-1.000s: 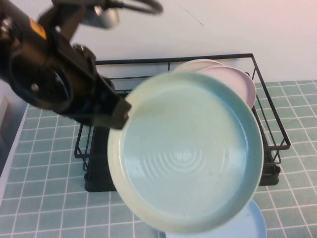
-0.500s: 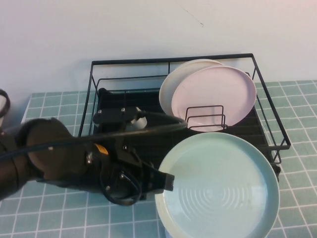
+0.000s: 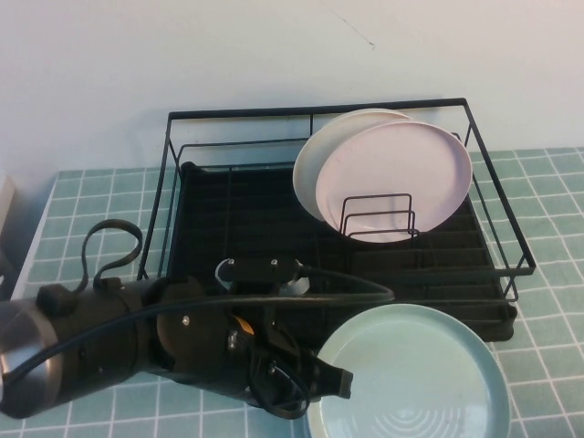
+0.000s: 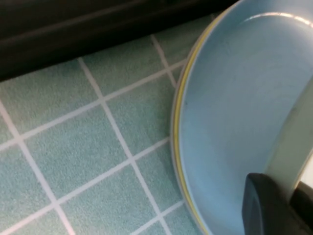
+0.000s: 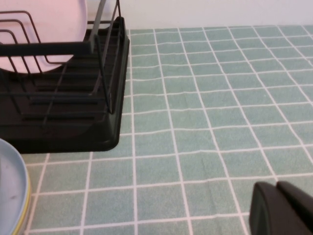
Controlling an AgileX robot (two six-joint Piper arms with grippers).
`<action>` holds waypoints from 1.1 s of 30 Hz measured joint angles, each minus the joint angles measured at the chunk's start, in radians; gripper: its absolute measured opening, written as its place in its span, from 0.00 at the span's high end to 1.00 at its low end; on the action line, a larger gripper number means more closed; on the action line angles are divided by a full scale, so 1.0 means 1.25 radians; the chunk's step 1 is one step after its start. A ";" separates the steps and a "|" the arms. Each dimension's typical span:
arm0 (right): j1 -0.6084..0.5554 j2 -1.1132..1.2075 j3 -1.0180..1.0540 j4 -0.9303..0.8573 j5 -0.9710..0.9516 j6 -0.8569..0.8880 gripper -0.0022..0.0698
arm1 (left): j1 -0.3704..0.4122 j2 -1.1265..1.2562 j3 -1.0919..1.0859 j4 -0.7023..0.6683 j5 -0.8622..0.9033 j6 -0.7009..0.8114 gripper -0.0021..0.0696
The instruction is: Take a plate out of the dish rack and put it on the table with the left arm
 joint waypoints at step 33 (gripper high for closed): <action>0.000 0.000 0.000 0.000 0.000 0.000 0.97 | 0.059 -0.497 -0.212 0.284 0.307 -0.009 0.97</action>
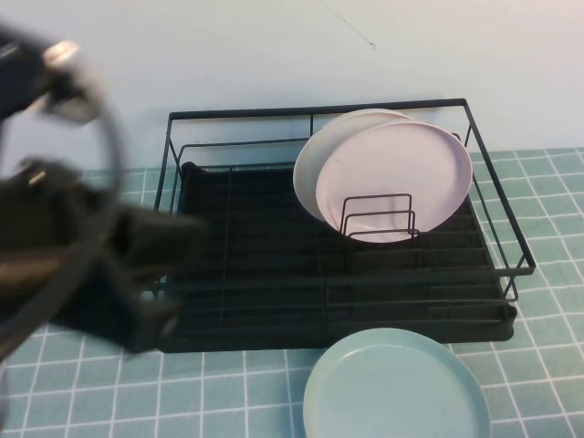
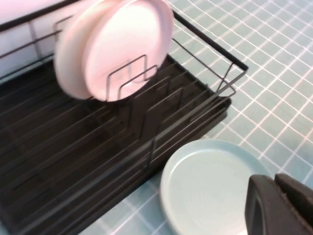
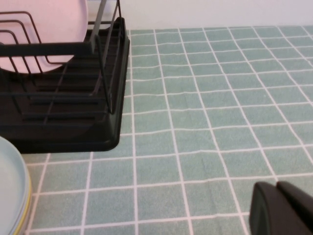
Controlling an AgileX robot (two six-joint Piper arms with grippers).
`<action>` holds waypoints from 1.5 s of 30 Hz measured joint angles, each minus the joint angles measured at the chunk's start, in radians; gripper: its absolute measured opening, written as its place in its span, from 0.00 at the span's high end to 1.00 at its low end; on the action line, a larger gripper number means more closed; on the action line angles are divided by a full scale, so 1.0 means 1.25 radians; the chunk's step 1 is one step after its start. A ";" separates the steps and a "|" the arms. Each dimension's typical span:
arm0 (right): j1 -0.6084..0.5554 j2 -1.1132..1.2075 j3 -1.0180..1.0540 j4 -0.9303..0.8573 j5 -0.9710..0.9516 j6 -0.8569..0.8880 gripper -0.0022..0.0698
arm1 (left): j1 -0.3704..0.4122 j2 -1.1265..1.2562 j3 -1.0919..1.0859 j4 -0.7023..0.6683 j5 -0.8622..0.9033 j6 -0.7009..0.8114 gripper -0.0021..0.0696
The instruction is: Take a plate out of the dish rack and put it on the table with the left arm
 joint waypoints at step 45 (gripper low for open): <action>0.000 0.000 0.000 0.000 0.000 0.000 0.97 | 0.054 -0.587 0.596 0.460 -0.071 -0.356 0.97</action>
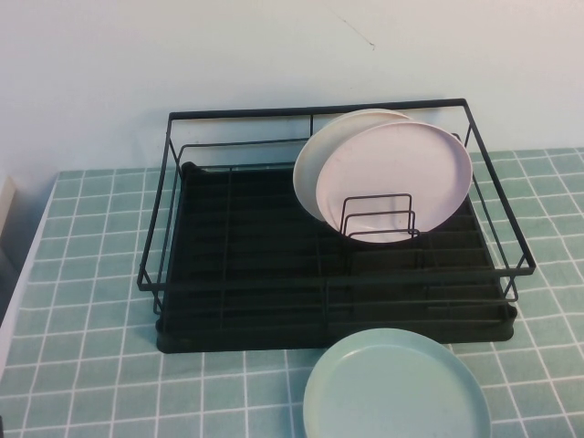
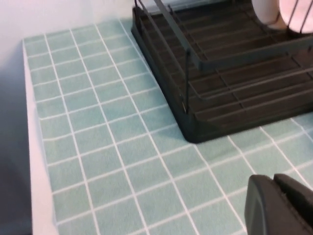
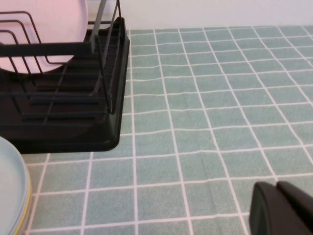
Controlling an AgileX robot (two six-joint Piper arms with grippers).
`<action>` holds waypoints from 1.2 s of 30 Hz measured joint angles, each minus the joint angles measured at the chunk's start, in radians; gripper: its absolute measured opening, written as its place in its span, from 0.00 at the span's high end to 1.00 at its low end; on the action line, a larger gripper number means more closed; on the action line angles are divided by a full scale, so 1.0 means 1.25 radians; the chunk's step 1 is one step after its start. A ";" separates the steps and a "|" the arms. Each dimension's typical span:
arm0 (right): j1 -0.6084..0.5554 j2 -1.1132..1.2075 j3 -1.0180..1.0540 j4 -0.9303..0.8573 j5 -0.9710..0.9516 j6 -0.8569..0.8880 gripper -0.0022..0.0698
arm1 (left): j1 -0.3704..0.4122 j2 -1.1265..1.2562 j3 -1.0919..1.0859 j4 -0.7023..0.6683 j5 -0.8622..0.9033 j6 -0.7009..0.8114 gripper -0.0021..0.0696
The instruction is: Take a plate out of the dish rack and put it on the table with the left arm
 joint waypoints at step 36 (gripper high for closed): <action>0.000 0.000 0.000 0.000 0.000 0.000 0.97 | 0.241 -0.167 0.306 -0.175 -0.274 0.187 0.98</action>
